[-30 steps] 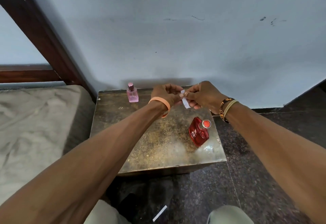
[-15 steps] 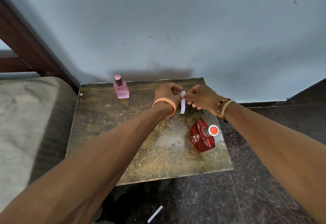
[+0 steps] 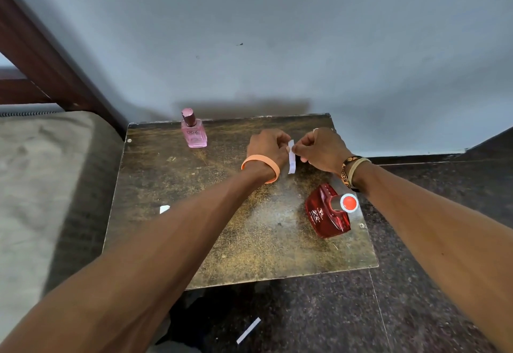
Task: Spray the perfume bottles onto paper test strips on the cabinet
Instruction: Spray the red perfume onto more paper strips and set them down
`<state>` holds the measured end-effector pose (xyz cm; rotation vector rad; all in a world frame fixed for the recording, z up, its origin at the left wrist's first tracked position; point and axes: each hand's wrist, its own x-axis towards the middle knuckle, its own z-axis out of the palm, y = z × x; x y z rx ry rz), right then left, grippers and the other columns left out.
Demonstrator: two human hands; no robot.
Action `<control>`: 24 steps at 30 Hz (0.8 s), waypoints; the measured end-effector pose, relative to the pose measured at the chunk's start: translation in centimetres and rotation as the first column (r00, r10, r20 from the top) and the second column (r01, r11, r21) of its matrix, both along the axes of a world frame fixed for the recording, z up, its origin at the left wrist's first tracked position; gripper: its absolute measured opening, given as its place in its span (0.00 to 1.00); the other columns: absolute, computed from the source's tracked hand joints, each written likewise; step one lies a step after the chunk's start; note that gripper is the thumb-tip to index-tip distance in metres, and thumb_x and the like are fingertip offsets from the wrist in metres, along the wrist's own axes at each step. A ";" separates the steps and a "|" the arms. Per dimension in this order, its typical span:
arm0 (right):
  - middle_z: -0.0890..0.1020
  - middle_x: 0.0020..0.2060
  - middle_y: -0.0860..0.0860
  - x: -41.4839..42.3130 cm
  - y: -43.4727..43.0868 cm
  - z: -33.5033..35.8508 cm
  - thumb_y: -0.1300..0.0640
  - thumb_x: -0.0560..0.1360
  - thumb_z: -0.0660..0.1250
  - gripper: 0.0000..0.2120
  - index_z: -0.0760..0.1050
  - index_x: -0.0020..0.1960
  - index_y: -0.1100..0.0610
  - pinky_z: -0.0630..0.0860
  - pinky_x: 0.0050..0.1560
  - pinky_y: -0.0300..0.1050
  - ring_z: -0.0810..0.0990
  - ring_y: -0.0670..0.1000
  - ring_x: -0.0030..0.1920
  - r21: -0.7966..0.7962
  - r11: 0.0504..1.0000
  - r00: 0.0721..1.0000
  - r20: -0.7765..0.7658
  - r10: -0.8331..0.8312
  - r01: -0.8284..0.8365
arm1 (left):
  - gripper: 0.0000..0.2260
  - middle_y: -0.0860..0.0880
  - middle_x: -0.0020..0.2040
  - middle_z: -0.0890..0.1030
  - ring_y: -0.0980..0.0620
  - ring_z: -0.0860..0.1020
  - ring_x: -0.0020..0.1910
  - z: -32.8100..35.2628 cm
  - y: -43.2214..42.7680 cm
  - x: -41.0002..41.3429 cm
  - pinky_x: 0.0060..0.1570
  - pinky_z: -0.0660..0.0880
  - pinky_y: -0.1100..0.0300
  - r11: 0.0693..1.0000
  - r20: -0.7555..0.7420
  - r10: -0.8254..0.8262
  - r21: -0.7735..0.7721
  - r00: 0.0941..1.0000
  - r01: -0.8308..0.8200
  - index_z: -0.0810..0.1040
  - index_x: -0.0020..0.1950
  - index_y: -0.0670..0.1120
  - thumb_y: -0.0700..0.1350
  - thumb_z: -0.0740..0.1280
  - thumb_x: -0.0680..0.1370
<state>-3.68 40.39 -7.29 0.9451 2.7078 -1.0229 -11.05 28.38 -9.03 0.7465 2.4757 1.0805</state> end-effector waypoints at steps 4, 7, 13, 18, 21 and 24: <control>0.81 0.31 0.45 0.2 0.0 -0.1 0.53 0.76 0.69 0.09 0.80 0.38 0.53 0.70 0.37 0.38 0.77 0.42 0.34 -0.019 0.999 0.999 -0.036 -0.030 0.030 | 0.10 0.48 0.51 0.84 0.50 0.82 0.49 -0.1 0.1 0.2 0.52 0.78 0.58 1.000 -0.020 0.013 -0.005 1.000 -0.013 0.83 0.54 0.46 0.39 0.65 0.77; 0.82 0.33 0.47 0.4 -0.1 -0.2 0.53 0.77 0.69 0.06 0.81 0.44 0.55 0.70 0.37 0.37 0.77 0.42 0.35 -0.028 0.998 0.997 -0.056 -0.053 0.052 | 0.11 0.47 0.53 0.84 0.50 0.81 0.51 -0.1 0.1 0.2 0.55 0.78 0.55 1.000 -0.006 0.029 -0.005 1.000 -0.029 0.82 0.56 0.45 0.39 0.65 0.77; 0.85 0.38 0.49 2.6 -0.1 0.4 0.52 0.80 0.64 0.07 0.79 0.51 0.53 0.79 0.48 0.46 0.84 0.50 0.41 -0.175 0.974 0.970 -0.168 -0.175 0.146 | 0.13 0.51 0.47 0.82 0.54 0.80 0.47 0.7 -1.4 1.2 0.53 0.77 0.58 0.993 0.042 0.108 0.041 0.993 -0.110 0.78 0.59 0.46 0.40 0.68 0.75; 0.84 0.38 0.54 6.1 -1.0 2.5 0.54 0.80 0.62 0.12 0.78 0.55 0.60 0.77 0.43 0.46 0.81 0.51 0.37 -0.392 0.872 0.878 -0.251 -0.407 0.292 | 0.11 0.54 0.45 0.80 0.57 0.78 0.42 2.9 -3.7 3.4 0.48 0.77 0.63 0.984 0.004 0.121 0.130 0.993 -0.120 0.78 0.57 0.46 0.40 0.68 0.76; 0.83 0.39 0.56 8.7 -2.1 4.8 0.59 0.79 0.60 0.10 0.79 0.54 0.60 0.77 0.42 0.48 0.80 0.52 0.37 -0.481 0.820 0.834 -0.275 -0.478 0.311 | 0.10 0.55 0.43 0.80 0.57 0.78 0.40 4.9 -4.5 5.2 0.46 0.77 0.63 0.979 0.010 0.112 0.168 0.994 -0.112 0.79 0.56 0.47 0.41 0.68 0.76; 0.83 0.47 0.59 11.4 -3.4 6.6 0.63 0.77 0.61 0.10 0.78 0.55 0.58 0.79 0.46 0.52 0.81 0.53 0.41 -0.502 0.807 0.820 -0.287 -0.496 0.312 | 0.08 0.54 0.43 0.80 0.57 0.78 0.40 6.7 -5.0 7.1 0.46 0.77 0.62 0.980 0.007 0.088 0.179 0.996 -0.088 0.80 0.55 0.47 0.42 0.69 0.76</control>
